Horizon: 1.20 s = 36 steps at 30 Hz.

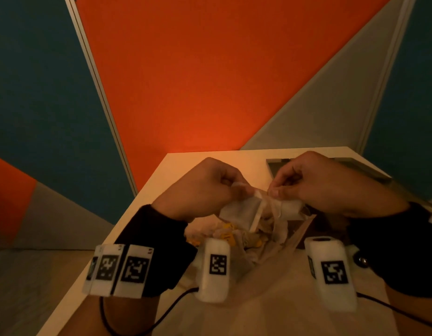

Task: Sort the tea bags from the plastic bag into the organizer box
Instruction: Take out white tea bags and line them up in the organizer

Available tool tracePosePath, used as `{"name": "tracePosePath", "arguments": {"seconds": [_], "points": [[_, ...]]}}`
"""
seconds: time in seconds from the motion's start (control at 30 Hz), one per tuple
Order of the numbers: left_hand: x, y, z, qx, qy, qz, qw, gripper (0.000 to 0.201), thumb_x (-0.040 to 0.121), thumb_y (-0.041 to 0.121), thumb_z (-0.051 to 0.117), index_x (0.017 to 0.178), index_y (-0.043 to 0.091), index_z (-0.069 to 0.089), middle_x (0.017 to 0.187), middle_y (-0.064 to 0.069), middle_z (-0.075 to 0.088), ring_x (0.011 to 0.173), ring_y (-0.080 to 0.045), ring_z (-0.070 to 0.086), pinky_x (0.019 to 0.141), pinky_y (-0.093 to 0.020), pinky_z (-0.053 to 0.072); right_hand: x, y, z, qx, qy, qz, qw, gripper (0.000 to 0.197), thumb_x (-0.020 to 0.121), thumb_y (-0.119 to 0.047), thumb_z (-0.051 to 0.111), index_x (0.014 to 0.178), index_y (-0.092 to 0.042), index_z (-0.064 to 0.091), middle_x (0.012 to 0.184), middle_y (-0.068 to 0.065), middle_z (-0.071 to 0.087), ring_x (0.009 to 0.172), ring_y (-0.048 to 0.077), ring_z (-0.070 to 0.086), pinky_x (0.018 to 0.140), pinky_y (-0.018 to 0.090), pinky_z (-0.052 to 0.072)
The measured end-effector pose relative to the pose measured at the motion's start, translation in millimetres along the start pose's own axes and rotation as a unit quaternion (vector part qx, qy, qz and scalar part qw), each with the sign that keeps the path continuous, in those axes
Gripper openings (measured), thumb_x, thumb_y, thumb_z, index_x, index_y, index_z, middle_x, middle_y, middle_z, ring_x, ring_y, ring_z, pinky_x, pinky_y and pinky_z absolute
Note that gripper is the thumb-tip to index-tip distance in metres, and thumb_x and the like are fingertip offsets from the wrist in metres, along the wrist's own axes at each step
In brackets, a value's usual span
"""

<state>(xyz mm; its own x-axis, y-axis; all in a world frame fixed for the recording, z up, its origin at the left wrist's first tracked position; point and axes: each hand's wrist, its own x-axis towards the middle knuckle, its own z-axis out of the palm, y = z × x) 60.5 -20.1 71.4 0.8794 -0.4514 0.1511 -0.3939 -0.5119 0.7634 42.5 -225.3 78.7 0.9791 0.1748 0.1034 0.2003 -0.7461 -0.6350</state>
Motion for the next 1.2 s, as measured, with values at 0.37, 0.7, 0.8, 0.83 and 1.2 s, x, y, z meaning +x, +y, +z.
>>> {"name": "tracePosePath", "arguments": {"seconds": [0.37, 0.7, 0.8, 0.83, 1.2], "points": [[1, 4, 0, -0.134, 0.061, -0.044, 0.988, 0.029, 0.085, 0.023, 0.069, 0.083, -0.006, 0.073, 0.074, -0.021, 0.063, 0.055, -0.016, 0.057, 0.043, -0.021, 0.045, -3, 6, -16, 0.031, 0.031, 0.009, 0.999, 0.005, 0.083, -0.02, 0.075, 0.082, -0.024, 0.077, 0.078, -0.008, 0.074, 0.078, 0.006, 0.067, 0.065, 0.022, 0.051], [3, 7, 18, -0.101, 0.085, -0.043, 0.99, 0.026, 0.091, 0.021, 0.065, 0.081, -0.001, 0.075, 0.08, -0.029, 0.068, 0.06, -0.025, 0.061, 0.052, -0.037, 0.056, -15, -8, -20, 0.132, -0.075, -0.063, 0.986, 0.012, 0.08, -0.012, 0.074, 0.089, -0.019, 0.078, 0.085, -0.001, 0.077, 0.083, 0.013, 0.073, 0.076, 0.027, 0.059], [3, 9, 20, -0.121, 0.051, -0.053, 0.99, 0.024, 0.092, 0.017, 0.062, 0.085, -0.002, 0.074, 0.083, -0.028, 0.069, 0.062, -0.024, 0.063, 0.052, -0.033, 0.056, -13, -12, -10, 0.129, -0.061, -0.07, 0.987, 0.013, 0.08, -0.009, 0.076, 0.088, -0.02, 0.077, 0.083, 0.001, 0.076, 0.082, 0.015, 0.072, 0.078, 0.029, 0.058], [2, 10, 20, -0.128, 0.038, -0.055, 0.99, 0.024, 0.093, 0.017, 0.061, 0.087, -0.003, 0.073, 0.083, -0.027, 0.069, 0.063, -0.023, 0.064, 0.052, -0.033, 0.056, -11, -12, -8, 0.13, -0.049, -0.067, 0.988, 0.014, 0.079, -0.008, 0.076, 0.087, -0.019, 0.076, 0.082, 0.002, 0.076, 0.081, 0.017, 0.072, 0.078, 0.03, 0.058], [-2, 14, 13, -0.163, -0.02, -0.047, 0.985, 0.026, 0.089, 0.025, 0.065, 0.093, 0.002, 0.075, 0.089, -0.02, 0.073, 0.073, -0.023, 0.068, 0.056, -0.033, 0.058, -9, -17, -1, 0.131, 0.012, -0.045, 0.99, 0.018, 0.08, -0.018, 0.078, 0.093, -0.022, 0.066, 0.079, 0.0, 0.076, 0.078, 0.017, 0.072, 0.081, 0.043, 0.058]]}}
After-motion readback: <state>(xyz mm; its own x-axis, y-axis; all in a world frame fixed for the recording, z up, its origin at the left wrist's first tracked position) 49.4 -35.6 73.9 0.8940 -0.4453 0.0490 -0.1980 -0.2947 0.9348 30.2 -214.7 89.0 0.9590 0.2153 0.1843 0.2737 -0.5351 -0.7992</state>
